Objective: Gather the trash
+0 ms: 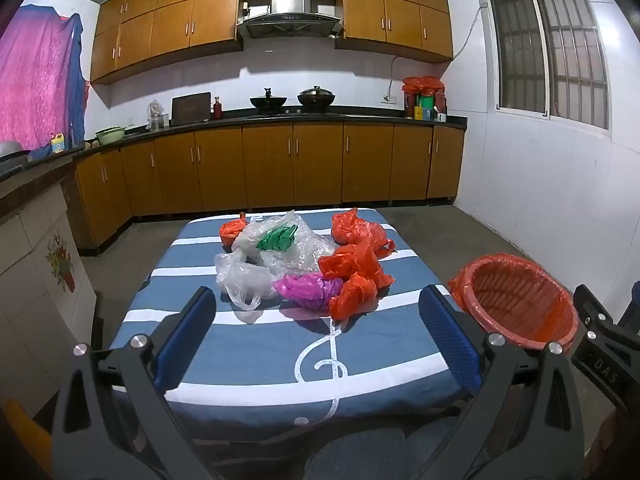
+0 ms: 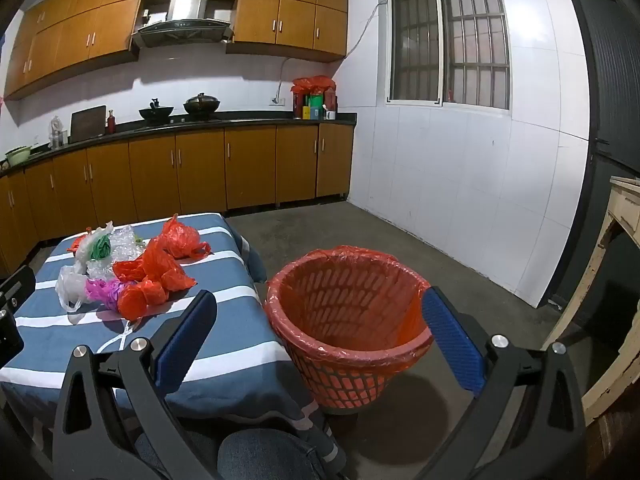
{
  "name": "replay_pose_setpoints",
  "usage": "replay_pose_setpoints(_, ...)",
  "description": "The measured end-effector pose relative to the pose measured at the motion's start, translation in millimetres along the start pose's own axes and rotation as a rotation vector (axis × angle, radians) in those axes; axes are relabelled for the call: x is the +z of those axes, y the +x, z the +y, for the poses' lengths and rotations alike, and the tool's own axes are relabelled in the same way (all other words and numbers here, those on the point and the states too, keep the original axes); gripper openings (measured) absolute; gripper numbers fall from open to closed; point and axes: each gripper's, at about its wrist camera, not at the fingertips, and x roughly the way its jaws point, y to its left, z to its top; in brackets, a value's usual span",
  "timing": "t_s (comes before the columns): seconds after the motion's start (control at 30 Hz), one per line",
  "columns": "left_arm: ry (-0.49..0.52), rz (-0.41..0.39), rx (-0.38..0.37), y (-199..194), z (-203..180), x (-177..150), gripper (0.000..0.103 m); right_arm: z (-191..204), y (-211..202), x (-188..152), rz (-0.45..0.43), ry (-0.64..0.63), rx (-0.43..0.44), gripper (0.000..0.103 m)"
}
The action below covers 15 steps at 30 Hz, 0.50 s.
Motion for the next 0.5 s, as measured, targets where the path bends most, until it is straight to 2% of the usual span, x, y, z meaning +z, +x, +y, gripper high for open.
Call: replay_pose_setpoints(0.5,-0.005,0.002,-0.003,0.1,0.2,0.1,0.099,-0.2,1.1,-0.4,-0.002,0.0,0.0,0.101)
